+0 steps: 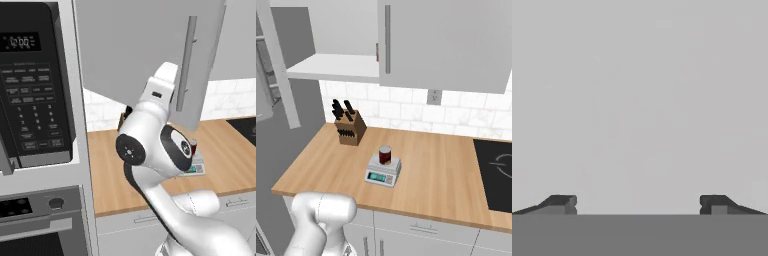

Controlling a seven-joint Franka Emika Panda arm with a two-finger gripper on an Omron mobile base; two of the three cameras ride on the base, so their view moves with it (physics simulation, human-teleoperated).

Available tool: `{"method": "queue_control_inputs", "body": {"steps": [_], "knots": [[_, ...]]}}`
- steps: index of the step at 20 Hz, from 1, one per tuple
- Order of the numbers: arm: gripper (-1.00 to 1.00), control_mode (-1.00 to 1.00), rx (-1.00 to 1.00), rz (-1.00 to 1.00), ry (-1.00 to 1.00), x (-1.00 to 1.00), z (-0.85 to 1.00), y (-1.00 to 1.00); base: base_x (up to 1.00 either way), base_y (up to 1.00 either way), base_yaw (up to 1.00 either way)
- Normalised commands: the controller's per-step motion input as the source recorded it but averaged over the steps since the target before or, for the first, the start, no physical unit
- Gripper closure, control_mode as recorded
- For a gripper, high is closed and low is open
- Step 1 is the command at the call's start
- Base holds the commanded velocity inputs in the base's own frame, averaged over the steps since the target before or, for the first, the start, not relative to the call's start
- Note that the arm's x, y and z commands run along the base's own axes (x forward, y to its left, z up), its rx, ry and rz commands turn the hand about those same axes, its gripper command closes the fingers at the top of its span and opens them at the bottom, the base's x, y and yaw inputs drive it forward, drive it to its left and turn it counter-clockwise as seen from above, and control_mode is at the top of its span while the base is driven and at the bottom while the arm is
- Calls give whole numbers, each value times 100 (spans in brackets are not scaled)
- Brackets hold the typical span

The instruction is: Pick the canned food and place it on the digital scale for weighing, and close the cabinet.

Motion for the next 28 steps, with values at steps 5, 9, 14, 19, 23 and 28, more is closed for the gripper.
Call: {"method": "queue_control_inputs", "body": {"steps": [5, 9, 14, 19, 23, 28], "knots": [[-100, -100, 2, 3, 0, 100, 1, -44, 0, 0, 0], [-100, -100, 7, 7, 0, 100, 0, -64, 0, 0, 0], [-100, -100, 6, 10, 0, 74, 0, -60, 0, 0, 0], [-100, -100, 4, 13, 0, 85, 0, -45, 0, 0, 0], [-100, -100, 1, 16, 0, 77, 0, -29, 0, 0, 0], [-100, -100, 1, 17, 0, 89, 0, -24, 0, 0, 0]]}}
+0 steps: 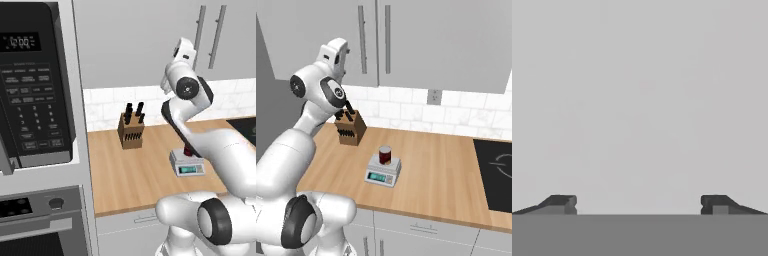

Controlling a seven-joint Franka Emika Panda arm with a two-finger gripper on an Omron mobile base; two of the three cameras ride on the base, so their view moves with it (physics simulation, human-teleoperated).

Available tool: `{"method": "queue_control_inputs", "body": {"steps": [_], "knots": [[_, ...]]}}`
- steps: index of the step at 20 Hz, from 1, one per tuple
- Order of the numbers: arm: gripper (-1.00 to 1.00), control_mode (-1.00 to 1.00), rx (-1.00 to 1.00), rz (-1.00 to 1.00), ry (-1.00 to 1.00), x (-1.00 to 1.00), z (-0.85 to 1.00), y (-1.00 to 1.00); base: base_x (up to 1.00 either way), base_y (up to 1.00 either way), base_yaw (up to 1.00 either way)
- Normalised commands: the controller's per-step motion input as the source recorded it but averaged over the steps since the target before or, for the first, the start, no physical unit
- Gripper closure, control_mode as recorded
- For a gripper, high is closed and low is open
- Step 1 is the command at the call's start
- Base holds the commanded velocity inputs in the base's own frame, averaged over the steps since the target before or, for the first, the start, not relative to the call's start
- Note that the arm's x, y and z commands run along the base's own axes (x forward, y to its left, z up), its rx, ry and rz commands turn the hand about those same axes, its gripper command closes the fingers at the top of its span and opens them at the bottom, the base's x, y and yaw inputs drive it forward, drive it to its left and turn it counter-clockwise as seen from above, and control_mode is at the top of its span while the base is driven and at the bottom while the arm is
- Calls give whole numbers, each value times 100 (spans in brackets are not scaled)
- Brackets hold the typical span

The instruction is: Pick the canned food and place it on the digital scale for weighing, and close the cabinet.

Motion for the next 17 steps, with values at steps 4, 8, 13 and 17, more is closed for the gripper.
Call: {"method": "queue_control_inputs", "body": {"steps": [4, 8, 13, 17], "knots": [[-100, -100, 0, 16, 0, 91, 0, -15, 0, 0, 0], [-100, -100, 0, 16, 0, 98, -11, 0, 0, 0, 0], [-100, -100, 0, 15, 0, 83, -27, 0, 0, 0, 0], [-100, -100, 0, 12, 0, 91, -44, 0, 0, 0, 0]]}}
